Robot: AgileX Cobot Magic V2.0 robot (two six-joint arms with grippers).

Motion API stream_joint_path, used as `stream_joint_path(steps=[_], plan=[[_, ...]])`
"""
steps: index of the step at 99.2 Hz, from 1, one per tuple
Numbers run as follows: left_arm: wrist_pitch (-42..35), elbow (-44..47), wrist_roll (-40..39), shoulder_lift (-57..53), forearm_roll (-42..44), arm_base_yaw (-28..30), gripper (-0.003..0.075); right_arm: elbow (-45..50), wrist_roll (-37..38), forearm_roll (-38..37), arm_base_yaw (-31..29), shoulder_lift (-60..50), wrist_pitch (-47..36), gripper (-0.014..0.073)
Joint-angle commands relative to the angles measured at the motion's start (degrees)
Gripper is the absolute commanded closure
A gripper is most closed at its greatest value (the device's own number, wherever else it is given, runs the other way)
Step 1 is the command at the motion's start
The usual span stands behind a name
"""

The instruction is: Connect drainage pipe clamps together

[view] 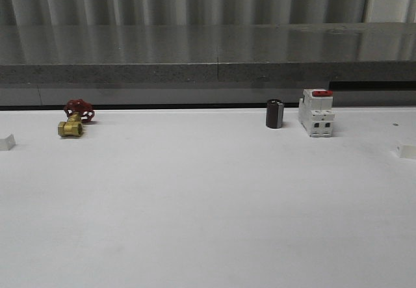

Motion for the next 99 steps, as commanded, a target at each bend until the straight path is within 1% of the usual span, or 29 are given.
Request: stream_joint_path(steps=[1, 12, 15, 20, 22, 24, 27, 28, 34, 35, 36, 37, 41, 44, 47, 50, 63, 81, 99], plan=[[-1.0, -4.28, -0.43, 4.86, 0.12, 0.04, 0.0739, -0.89, -0.39, -0.54, -0.04, -0.69, -4.52, 0.0661], [1.22, -6.8, -0.43, 10.63, 1.22, 0.04, 0.0725, -0.89, -0.39, -0.54, -0.04, -0.69, -4.52, 0.0661], [1.52, -7.73, -0.43, 12.58, 1.59, 0.04, 0.0708, -0.89, -0.39, -0.54, -0.04, -0.69, -4.52, 0.0661], [1.89, -9.13, -0.43, 15.35, 1.99, 0.04, 0.0654, -0.89, -0.39, -0.54, -0.04, -0.69, -4.52, 0.0661], [2.01, -9.71, -0.43, 16.51, 2.1, 0.04, 0.0622, -0.89, -0.39, -0.54, -0.04, -0.69, -4.52, 0.0661], [2.01, -10.29, -0.43, 17.68, 2.1, 0.04, 0.0573, -0.89, -0.39, -0.54, -0.04, -0.69, -4.52, 0.0661], [2.01, -11.04, -0.43, 19.21, 2.28, 0.04, 0.0531, -0.89, -0.39, -0.54, -0.04, -0.69, -4.52, 0.0661], [1.88, -11.44, -0.43, 19.96, 2.38, 0.04, 0.0487, -0.89, -0.39, -0.54, -0.04, -0.69, -4.52, 0.0661], [1.82, -13.11, -0.43, 23.03, 2.85, 0.04, 0.0374, -0.89, -0.39, -0.54, -0.04, -0.69, -4.52, 0.0661], [1.82, -13.57, -0.43, 23.8, 2.96, 0.04, 0.0328, -0.89, -0.39, -0.54, -0.04, -0.69, -4.52, 0.0661], [1.82, -13.82, -0.43, 23.8, 3.09, 0.04, 0.0328, -0.89, -0.39, -0.54, -0.04, -0.69, -4.52, 0.0661], [1.82, -14.07, -0.43, 24.57, 3.11, 0.04, 0.03, -0.89, -0.39, -0.54, -0.04, -0.69, -4.52, 0.0661], [2.1, -15.93, -0.78, 26.72, 3.75, 0.07, 0.0237, -0.89, -0.39, -0.54, -0.04, -0.69, -4.52, 0.0661], [2.1, -16.75, -2.15, 28.37, 4.12, 0.19, 0.0219, -0.89, -0.39, -0.54, -0.04, -0.69, -4.52, 0.0661], [2.1, -17.91, -5.32, 30.06, 4.79, 0.74, 0.0218, -0.89, -0.39, -0.54, -0.04, -0.69, -4.52, 0.0661], [2.1, -19.46, -6.58, 31.76, 5.34, 1.27, 0.022, -0.89, -0.39, -0.54, -0.04, -0.69, -4.52, 0.0661], [2.53, -24.69, -6.6, 40.16, 5.35, 4.18, 0.024, -0.89, -0.39, -0.54, -0.04, -0.69, -4.52, 0.0661], [8.94, -32.48, -6.6, 52.8, 4.13, 7.89, 0.024, -0.89, -0.39, -0.54, -0.04, -0.69, -4.52, 0.0661], [10.28, -38.85, -6.6, 64.13, 2.79, 10.58, 0.024, -0.89, -0.39, -0.54, -0.04, -0.69, -4.52, 0.0661]])
